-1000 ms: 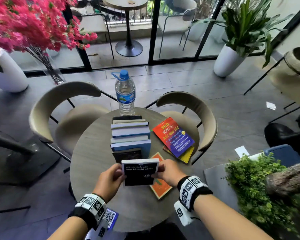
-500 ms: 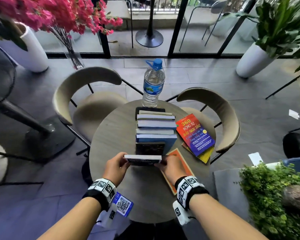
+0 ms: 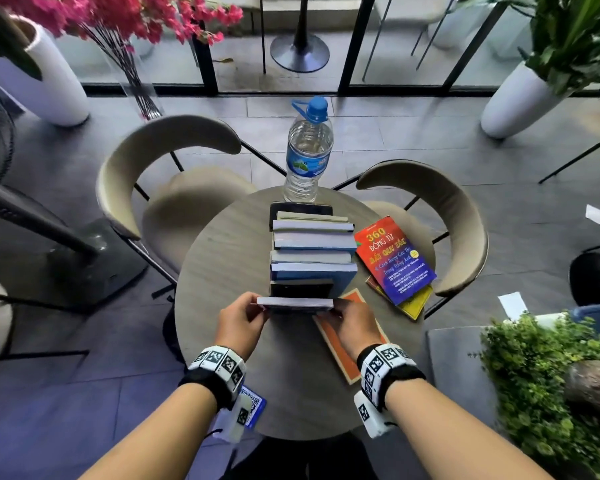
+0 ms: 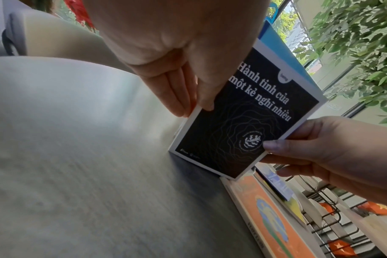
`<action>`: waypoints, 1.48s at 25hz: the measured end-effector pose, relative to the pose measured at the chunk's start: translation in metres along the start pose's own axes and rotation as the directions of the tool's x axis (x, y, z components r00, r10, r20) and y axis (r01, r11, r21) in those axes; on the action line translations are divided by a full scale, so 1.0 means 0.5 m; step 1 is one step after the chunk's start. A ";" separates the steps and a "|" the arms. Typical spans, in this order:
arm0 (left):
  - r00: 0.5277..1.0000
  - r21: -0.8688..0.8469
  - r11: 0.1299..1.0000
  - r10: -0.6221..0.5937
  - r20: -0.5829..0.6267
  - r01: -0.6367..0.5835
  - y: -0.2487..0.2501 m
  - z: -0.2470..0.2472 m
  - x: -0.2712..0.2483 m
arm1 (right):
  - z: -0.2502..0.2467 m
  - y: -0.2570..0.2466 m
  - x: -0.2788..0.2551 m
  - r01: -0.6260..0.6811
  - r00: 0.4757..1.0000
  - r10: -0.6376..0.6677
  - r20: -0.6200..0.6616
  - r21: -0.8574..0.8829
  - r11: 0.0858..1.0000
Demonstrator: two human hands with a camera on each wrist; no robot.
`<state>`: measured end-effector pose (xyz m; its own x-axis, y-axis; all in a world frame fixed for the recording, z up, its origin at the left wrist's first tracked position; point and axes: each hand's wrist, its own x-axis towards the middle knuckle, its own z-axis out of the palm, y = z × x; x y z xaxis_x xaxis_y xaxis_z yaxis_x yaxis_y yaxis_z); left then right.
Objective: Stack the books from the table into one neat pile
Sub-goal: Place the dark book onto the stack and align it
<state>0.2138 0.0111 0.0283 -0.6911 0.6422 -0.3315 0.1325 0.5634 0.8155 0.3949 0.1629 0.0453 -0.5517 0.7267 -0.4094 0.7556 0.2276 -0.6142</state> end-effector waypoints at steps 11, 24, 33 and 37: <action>0.988 -0.184 0.977 -0.129 -0.088 0.111 0.009 0.038 -0.012 | 0.001 0.028 0.014 0.003 1.000 -0.001 -0.028 0.076 0.997; 0.994 -0.167 0.983 -0.093 -0.063 0.081 0.007 -0.004 0.004 | 0.036 0.023 0.031 0.062 0.996 -0.060 -0.061 0.046 0.997; 0.993 -0.109 0.991 -0.087 -0.075 0.079 -0.004 -0.017 0.012 | 0.047 0.028 0.052 0.053 0.999 -0.053 0.004 0.083 0.995; 0.990 -0.057 0.994 -0.094 -0.108 0.088 -0.005 -0.029 0.012 | 0.058 0.021 0.054 0.090 0.995 -0.090 0.030 0.021 0.996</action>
<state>0.1989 0.0062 0.0311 -0.7729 0.5268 -0.3536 0.0300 0.5870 0.8090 0.3776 0.1661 0.0080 -0.6281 0.6831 -0.3727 0.6956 0.2781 -0.6624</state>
